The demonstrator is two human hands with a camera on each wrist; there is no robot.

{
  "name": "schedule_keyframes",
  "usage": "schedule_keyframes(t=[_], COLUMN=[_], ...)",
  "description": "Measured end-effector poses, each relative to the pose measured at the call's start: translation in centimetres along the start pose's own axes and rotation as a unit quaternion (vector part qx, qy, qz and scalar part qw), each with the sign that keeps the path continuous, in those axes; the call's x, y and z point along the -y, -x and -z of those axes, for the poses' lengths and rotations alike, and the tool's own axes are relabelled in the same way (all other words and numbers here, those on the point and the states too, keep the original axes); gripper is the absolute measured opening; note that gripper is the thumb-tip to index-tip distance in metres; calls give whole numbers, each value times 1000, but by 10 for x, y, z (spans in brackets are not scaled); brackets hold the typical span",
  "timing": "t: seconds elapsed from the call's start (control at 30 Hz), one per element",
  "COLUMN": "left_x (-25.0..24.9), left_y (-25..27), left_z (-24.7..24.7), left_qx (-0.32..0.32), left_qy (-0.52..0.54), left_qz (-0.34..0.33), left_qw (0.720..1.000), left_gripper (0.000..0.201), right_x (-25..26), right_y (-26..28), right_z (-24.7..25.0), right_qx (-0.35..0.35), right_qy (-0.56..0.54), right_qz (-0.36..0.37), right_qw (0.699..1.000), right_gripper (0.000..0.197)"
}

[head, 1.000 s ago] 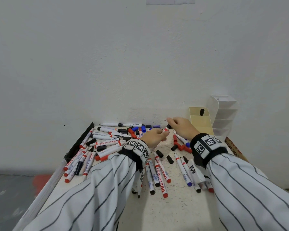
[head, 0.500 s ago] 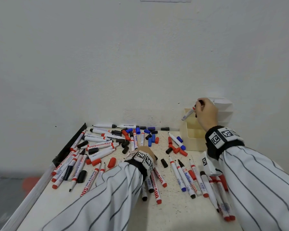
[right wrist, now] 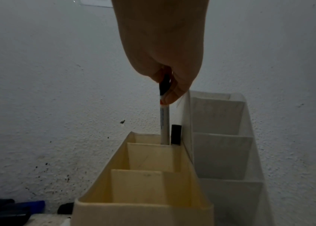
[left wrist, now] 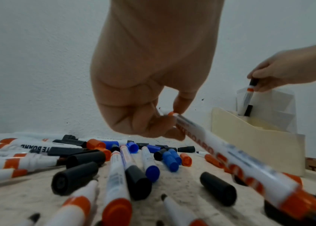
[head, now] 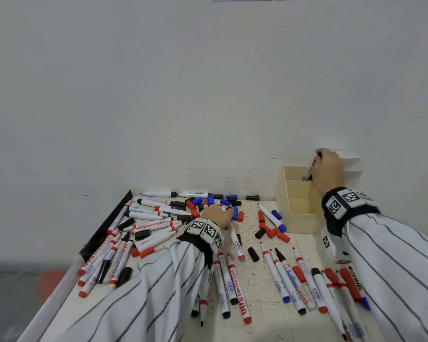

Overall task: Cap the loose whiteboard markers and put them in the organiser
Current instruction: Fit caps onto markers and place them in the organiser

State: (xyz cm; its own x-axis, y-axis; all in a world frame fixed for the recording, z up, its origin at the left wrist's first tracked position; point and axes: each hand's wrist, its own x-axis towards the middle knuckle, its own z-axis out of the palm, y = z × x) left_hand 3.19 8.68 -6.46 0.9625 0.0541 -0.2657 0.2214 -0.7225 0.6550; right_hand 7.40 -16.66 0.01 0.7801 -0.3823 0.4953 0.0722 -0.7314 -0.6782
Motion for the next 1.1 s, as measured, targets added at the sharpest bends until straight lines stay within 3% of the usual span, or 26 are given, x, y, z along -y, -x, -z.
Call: schedule_keyframes(t=[0.23,0.47,0.57,0.67,0.73,0.8,0.93,1.03,1.1], left_x=[0,7,11,14,14,14,16,20,23], left_y=[0,-1,-2,-4,-2,-1,6,10,14], left_z=[18,28,27,25,24,22,19,20,23], left_qx=[-52,-76,-85,-89,-83,-70,-45,-34,-26], left_qy=[145,200,197,213,203,178,168,156,154], left_qz=[-17,-14,-6,-7,-10,-17,-6,-2,0], left_qw=[988,977,977,973,976,981,985,987,988], left_gripper=[29,21,23,26,24,27,24,25,23], right_x=[-10,-19,-16,-1,14,29,38,31,25], right_y=[2,5,12,24,36,52,78,91,97], right_z=[-23,-37,-36,-31,-28,-27,-33,-41,-47], right_qx=[6,148,139,69,103,226,418,463,455], right_qy=[30,114,123,103,73,45,139,264,317], right_qz=[9,-40,-59,-2,38,-6,-106,-92,-69], right_qw=[999,982,981,992,991,973,892,841,829], right_gripper=[24,33,34,27,15,10,18,33,41])
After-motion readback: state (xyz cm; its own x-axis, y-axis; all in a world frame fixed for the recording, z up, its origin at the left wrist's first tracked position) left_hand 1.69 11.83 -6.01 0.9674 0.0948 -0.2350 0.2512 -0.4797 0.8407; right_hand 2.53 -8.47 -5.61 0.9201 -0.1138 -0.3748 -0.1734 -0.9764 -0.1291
